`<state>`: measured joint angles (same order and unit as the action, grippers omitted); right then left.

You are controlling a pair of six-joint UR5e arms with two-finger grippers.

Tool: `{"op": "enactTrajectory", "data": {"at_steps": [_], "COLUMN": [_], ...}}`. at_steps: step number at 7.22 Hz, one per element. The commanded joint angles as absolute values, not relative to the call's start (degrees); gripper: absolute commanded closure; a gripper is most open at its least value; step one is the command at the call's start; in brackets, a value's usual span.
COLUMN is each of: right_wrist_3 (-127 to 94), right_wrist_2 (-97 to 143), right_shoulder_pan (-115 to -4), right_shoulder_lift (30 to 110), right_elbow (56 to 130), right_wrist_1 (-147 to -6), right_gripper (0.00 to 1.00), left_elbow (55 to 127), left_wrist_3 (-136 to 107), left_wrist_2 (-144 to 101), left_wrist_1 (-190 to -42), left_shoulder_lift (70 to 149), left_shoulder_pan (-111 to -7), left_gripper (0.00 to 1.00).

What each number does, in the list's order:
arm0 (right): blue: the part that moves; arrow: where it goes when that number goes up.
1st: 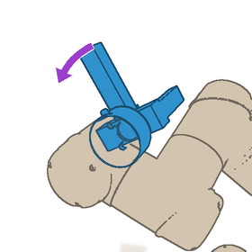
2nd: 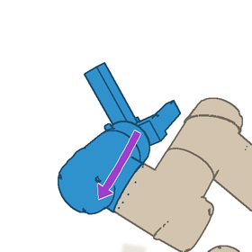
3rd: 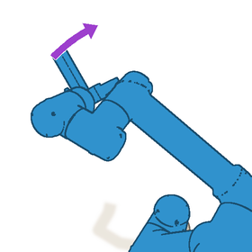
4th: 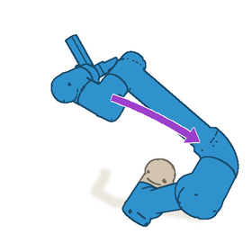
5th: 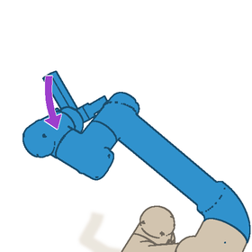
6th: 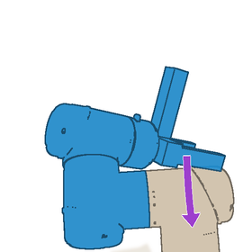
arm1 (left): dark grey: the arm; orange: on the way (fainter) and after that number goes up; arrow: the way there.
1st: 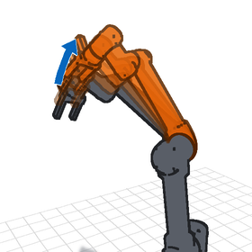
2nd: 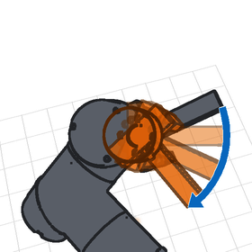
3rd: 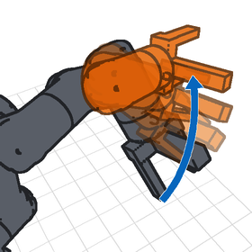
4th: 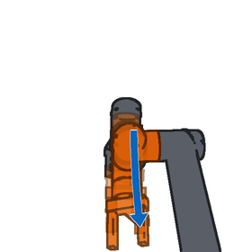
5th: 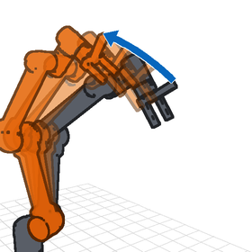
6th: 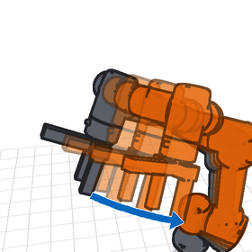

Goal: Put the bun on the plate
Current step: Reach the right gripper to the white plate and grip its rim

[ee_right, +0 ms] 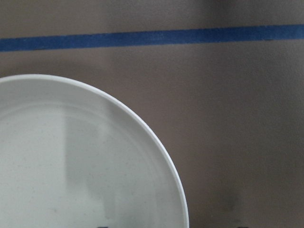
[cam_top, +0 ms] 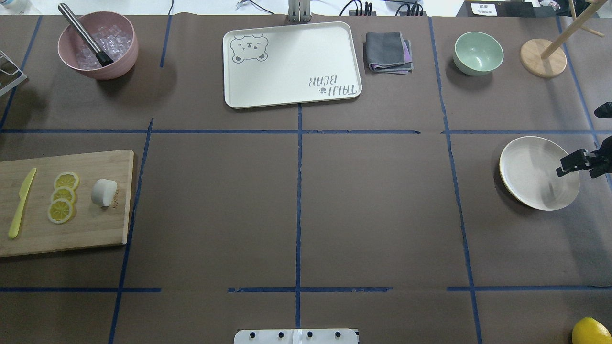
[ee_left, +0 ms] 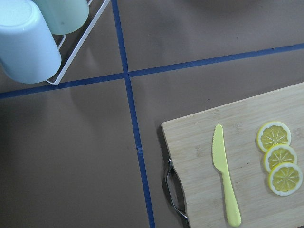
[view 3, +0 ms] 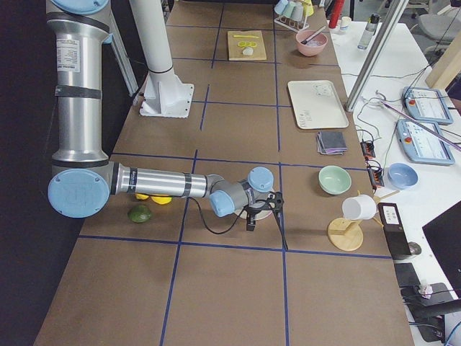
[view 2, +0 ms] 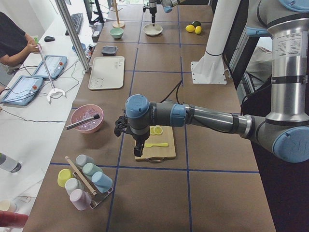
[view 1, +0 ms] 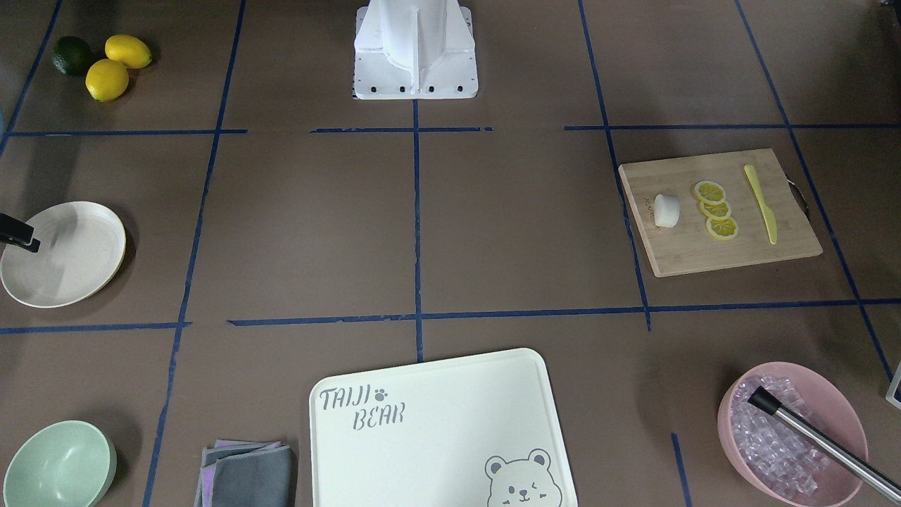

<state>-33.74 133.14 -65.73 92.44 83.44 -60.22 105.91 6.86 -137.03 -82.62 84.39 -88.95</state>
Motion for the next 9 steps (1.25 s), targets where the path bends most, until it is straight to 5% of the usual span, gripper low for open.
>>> {"op": "enactTrajectory", "data": {"at_steps": [1, 5, 6, 9], "right_wrist_3": [-34.01, -34.1, -34.45, -35.94], "right_wrist_2": [132.45, 132.54, 132.63, 138.92], "right_shoulder_pan": [-65.65, -65.65, -65.65, -66.35], "right_shoulder_lift": [92.46, 92.29, 92.11, 89.92], "right_elbow": [83.06, 82.7, 82.71, 85.76], "right_wrist_1": [-60.29, -60.29, -60.38, -60.29], "right_gripper": [0.27, 0.92, 1.0, 1.0], "left_elbow": [105.91, 105.91, 105.91, 106.0], "left_wrist_3": [6.94, 6.94, 6.94, 6.94], "left_wrist_2": [-137.02, -137.11, -137.02, -137.02], "left_wrist_1": [-82.62, -82.62, -82.62, -82.62], "left_shoulder_lift": [84.29, 84.29, 84.29, 84.29], "left_shoulder_pan": [-88.95, -88.95, -89.03, -89.03], "left_gripper": [0.0, 0.0, 0.0, 0.0]}}
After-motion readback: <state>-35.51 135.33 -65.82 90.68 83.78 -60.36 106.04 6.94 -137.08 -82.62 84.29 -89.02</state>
